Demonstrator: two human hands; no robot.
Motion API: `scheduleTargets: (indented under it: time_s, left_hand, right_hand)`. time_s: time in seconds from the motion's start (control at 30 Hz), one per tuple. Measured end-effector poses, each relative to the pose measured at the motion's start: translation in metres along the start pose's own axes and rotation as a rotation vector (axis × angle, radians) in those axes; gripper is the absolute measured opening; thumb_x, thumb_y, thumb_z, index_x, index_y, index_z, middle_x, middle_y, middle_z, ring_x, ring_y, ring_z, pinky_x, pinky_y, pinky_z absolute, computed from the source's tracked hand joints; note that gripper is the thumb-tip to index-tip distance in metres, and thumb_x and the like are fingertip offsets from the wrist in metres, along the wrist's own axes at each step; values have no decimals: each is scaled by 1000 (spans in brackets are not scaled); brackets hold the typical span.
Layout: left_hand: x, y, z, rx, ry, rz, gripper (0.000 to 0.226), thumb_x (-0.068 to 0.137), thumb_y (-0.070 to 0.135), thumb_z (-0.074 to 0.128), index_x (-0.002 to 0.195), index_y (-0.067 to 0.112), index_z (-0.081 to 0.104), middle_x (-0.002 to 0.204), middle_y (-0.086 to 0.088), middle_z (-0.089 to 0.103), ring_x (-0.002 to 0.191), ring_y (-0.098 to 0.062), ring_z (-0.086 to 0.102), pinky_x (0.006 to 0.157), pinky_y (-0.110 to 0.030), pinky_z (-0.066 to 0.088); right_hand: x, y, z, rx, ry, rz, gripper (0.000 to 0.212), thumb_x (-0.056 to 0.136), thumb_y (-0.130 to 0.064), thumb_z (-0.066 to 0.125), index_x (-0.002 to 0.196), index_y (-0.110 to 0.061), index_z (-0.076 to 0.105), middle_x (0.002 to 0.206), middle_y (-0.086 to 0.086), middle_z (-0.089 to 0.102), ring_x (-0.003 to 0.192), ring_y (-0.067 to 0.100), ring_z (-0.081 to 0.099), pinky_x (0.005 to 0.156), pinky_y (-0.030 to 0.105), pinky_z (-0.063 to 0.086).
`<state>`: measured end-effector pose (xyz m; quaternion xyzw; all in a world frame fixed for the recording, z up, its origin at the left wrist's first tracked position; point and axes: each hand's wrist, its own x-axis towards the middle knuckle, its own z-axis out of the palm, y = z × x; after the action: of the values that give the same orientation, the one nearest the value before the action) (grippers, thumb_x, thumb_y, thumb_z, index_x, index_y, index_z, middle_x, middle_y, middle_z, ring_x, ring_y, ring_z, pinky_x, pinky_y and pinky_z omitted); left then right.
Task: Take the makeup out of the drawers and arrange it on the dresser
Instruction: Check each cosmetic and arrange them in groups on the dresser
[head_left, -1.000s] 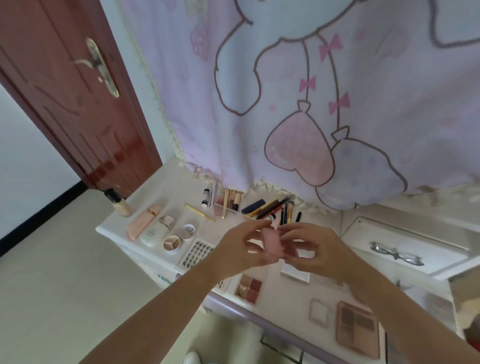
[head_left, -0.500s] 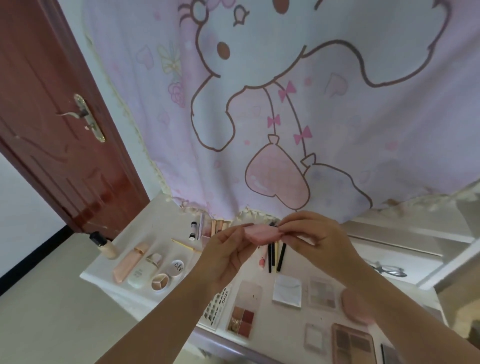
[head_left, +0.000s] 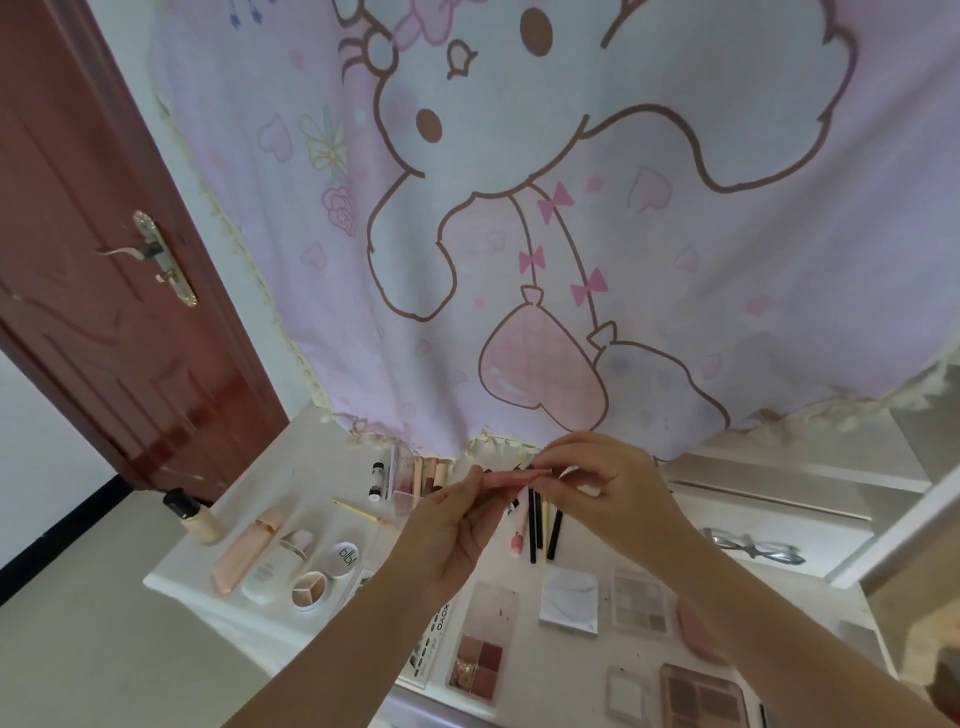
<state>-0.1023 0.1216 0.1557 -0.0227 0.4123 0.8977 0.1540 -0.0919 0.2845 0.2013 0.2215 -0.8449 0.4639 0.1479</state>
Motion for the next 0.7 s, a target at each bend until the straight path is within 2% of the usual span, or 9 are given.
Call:
scheduleTargets:
  time_s: [0.07,0.13,0.2,0.3,0.33,0.37,0.47,0.6,0.7]
  left_hand:
    - [-1,0,-1,18,-7,-11,35,88,16,45,76,0,74,85,-15,73,80,-17,71,66,-19,56]
    - [-3,2,-1,116,-42,32,25,82,16,54,91,-1,70,94,-15,71,89,-19,69,74,-21,56]
    - [-5,5,0,232,-79,81,20,77,10,62,95,3,68,94,-10,71,90,-17,68,76,-19,54]
    - [-6,11,-3,351,-82,142,16,68,5,66,81,12,74,84,-4,73,83,-12,69,73,-16,53]
    - [-7,14,-2,379,-83,155,17,67,2,70,81,12,74,84,-2,73,83,-12,69,74,-16,53]
    - [-8,17,-2,408,-92,163,22,66,1,72,86,12,73,85,-2,73,85,-12,68,75,-18,54]
    - [-11,22,-2,484,-92,172,43,59,15,70,99,2,65,93,-8,71,91,-18,66,87,-27,51]
    - [-9,21,-4,556,-8,199,35,77,-8,61,111,-10,56,103,-21,64,96,-28,61,93,-37,47]
    - [-7,20,-8,618,-12,201,35,78,-13,58,112,-10,54,100,-19,65,93,-26,62,87,-34,49]
  right_hand:
    - [1,0,2,-42,-5,-22,12,73,-1,70,85,-1,72,80,3,66,67,9,62,71,14,53]
    - [1,0,5,-83,7,-49,11,72,-1,72,83,-1,72,79,8,67,68,16,64,71,22,53]
    - [2,0,8,-102,6,-74,10,71,0,72,81,-1,72,77,10,67,66,17,64,70,25,53]
    - [5,-1,8,-49,-18,-56,7,72,0,71,78,-1,71,74,3,63,65,10,61,68,20,54]
    - [7,-1,8,-37,-35,-44,6,72,1,70,78,-1,71,74,2,62,65,10,60,68,19,54]
    - [8,-2,8,-38,-53,-37,6,72,1,70,79,-1,70,75,2,61,66,11,60,68,21,54]
    - [10,-1,9,-43,-88,-34,7,72,2,70,79,0,70,77,1,60,67,12,60,68,22,54]
    - [10,-1,11,-45,-109,-30,6,71,2,70,76,1,69,74,1,58,66,12,58,66,20,52]
    - [11,-1,9,-34,-183,-22,6,72,-5,72,76,-2,68,77,1,58,69,11,57,67,19,51]
